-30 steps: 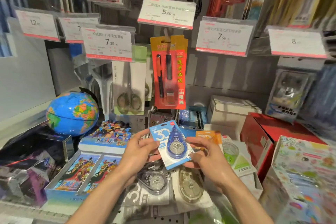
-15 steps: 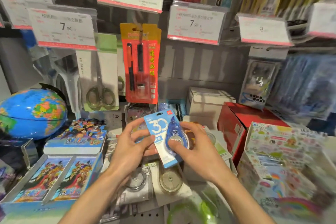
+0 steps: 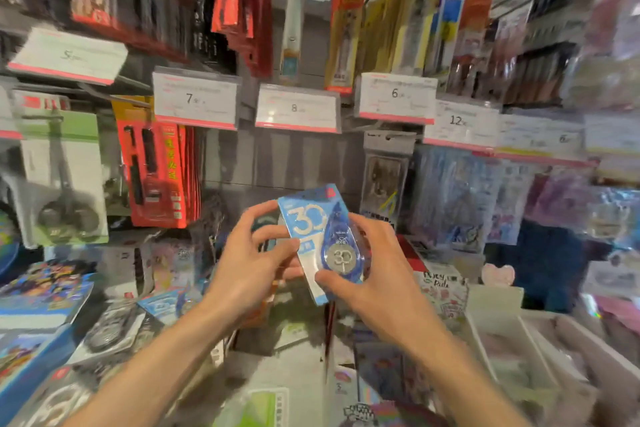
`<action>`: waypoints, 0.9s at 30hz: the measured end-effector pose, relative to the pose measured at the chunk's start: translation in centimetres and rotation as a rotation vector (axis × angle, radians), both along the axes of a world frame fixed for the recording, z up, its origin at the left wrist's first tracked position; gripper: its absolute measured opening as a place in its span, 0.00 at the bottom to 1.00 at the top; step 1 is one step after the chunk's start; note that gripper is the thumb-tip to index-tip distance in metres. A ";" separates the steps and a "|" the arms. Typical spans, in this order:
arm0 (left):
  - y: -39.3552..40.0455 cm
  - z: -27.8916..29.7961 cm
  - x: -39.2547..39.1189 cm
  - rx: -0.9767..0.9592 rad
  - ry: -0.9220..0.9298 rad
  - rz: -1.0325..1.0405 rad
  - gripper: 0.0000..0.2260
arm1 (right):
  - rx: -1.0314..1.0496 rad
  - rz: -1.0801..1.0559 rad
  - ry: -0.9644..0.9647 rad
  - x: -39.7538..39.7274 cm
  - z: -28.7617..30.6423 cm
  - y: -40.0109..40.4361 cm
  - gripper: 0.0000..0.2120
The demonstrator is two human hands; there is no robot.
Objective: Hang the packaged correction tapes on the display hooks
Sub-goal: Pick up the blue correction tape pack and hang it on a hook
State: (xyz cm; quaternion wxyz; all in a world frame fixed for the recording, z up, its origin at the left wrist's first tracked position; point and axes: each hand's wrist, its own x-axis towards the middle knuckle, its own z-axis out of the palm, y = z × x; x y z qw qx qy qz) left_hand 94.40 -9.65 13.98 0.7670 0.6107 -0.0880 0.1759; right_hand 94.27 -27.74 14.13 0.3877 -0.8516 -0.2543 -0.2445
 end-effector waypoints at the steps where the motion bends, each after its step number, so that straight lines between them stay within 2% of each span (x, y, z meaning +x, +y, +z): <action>1: -1.3 0.4 0.1 0.011 -0.007 0.003 0.23 | 0.018 -0.006 -0.017 0.1 0.1 -1.3 0.33; 8: -6.6 3.4 -0.3 0.174 -0.112 0.014 0.22 | 0.119 -0.012 -0.134 -0.1 0.9 -6.6 0.35; 12: -5.1 5.5 -1.3 0.427 -0.260 0.229 0.20 | 0.139 -0.026 -0.231 -0.3 1.8 -7.6 0.37; 14: -3.7 6.9 -2.1 0.639 -0.420 0.452 0.16 | 0.151 -0.023 -0.267 -0.3 2.4 -7.8 0.37; 16: -2.5 8.6 -3.1 0.856 -0.655 0.674 0.12 | 0.159 -0.031 -0.288 -0.2 3.0 -7.8 0.37; 19: -1.5 11.5 -3.4 1.109 -0.914 0.817 0.12 | 0.171 -0.043 -0.307 -0.2 3.5 -7.6 0.36; 23: -0.8 14.5 -0.9 1.399 -1.008 0.822 0.16 | 0.181 -0.056 -0.307 -0.4 3.9 -7.4 0.37; 27: -0.6 15.5 0.8 1.422 -1.015 0.697 0.12 | 0.186 -0.069 -0.319 -0.6 4.0 -7.3 0.38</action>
